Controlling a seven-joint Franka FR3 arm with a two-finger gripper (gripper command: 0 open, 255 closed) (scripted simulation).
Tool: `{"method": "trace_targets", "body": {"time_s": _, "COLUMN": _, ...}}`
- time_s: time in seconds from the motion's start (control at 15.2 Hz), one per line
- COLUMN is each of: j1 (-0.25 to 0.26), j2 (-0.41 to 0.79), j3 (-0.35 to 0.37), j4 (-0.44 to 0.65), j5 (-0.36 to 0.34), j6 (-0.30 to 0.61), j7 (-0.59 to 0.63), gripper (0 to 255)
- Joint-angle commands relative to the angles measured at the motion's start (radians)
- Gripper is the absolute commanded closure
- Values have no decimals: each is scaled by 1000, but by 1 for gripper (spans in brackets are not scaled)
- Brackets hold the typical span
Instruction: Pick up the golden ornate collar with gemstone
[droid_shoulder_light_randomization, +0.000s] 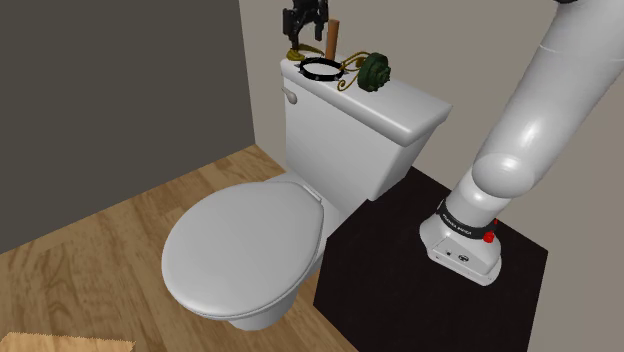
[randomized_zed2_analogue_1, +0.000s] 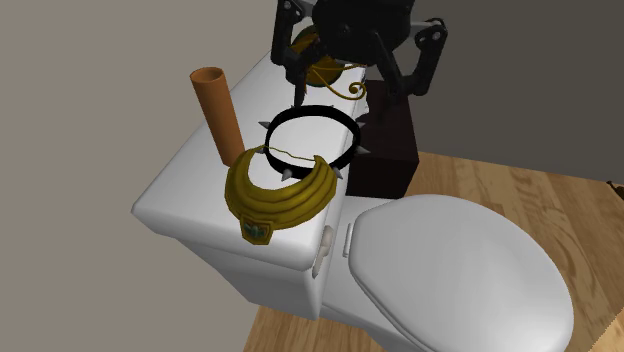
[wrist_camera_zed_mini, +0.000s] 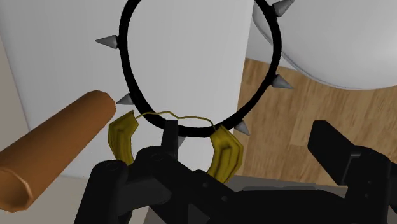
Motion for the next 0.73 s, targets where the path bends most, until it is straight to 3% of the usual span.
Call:
{"method": "trace_targets", "body": {"time_s": 0.0, "j1": 1, "j2": 87, "j3": -4, "j4": 110, "j5": -17, "j6": -25, "j7": 9, "gripper": 0}}
{"method": "trace_targets", "body": {"time_s": 0.07, "j1": 2, "j2": 129, "j3": -5, "j4": 164, "j5": -24, "j6": -38, "j7": 14, "gripper": 0}}
{"method": "trace_targets", "body": {"time_s": 0.66, "j1": 0, "j2": 128, "j3": -7, "j4": 61, "j5": -27, "j6": 63, "j7": 26, "gripper": 0}}
